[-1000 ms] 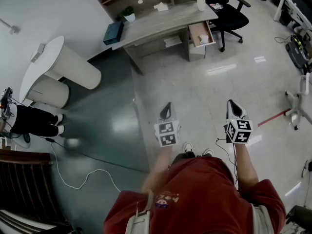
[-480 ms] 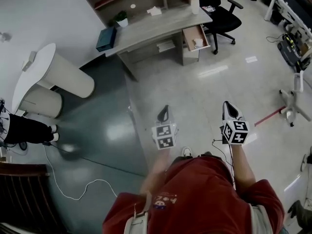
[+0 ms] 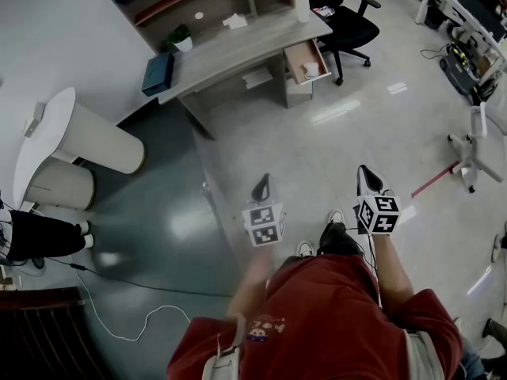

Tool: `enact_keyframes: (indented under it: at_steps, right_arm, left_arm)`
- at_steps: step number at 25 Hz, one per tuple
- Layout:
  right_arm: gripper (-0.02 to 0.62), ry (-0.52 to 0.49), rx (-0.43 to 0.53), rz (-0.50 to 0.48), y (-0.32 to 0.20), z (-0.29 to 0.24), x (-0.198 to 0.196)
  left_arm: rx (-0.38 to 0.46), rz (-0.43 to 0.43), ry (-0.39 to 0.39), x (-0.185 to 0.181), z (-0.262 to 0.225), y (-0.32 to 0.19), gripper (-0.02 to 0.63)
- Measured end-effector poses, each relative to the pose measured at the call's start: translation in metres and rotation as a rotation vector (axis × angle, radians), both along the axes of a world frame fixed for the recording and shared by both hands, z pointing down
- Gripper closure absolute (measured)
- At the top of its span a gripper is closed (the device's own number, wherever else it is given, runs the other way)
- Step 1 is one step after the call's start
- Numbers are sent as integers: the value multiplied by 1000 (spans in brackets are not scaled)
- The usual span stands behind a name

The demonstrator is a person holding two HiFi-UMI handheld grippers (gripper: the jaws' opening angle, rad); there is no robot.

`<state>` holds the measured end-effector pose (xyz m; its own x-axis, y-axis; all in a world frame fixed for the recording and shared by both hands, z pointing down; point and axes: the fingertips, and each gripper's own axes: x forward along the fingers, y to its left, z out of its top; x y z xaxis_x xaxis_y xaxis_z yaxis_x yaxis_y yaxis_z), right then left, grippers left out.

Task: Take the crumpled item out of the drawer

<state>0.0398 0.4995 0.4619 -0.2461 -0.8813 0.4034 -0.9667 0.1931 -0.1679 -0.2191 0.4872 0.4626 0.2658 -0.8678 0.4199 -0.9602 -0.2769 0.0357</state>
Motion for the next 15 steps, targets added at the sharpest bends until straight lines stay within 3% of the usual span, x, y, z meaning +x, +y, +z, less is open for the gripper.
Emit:
enact_keyframes:
  at_steps: [12,15]
  right_arm:
    - [595,-24,8,-14,-90,10,37]
    - [510,-29,5,-39,-120,12,48]
  left_arm:
    - [-16,-16,-26,39,3,-78,607]
    - [-19,-16,-26,57,2,-105,607]
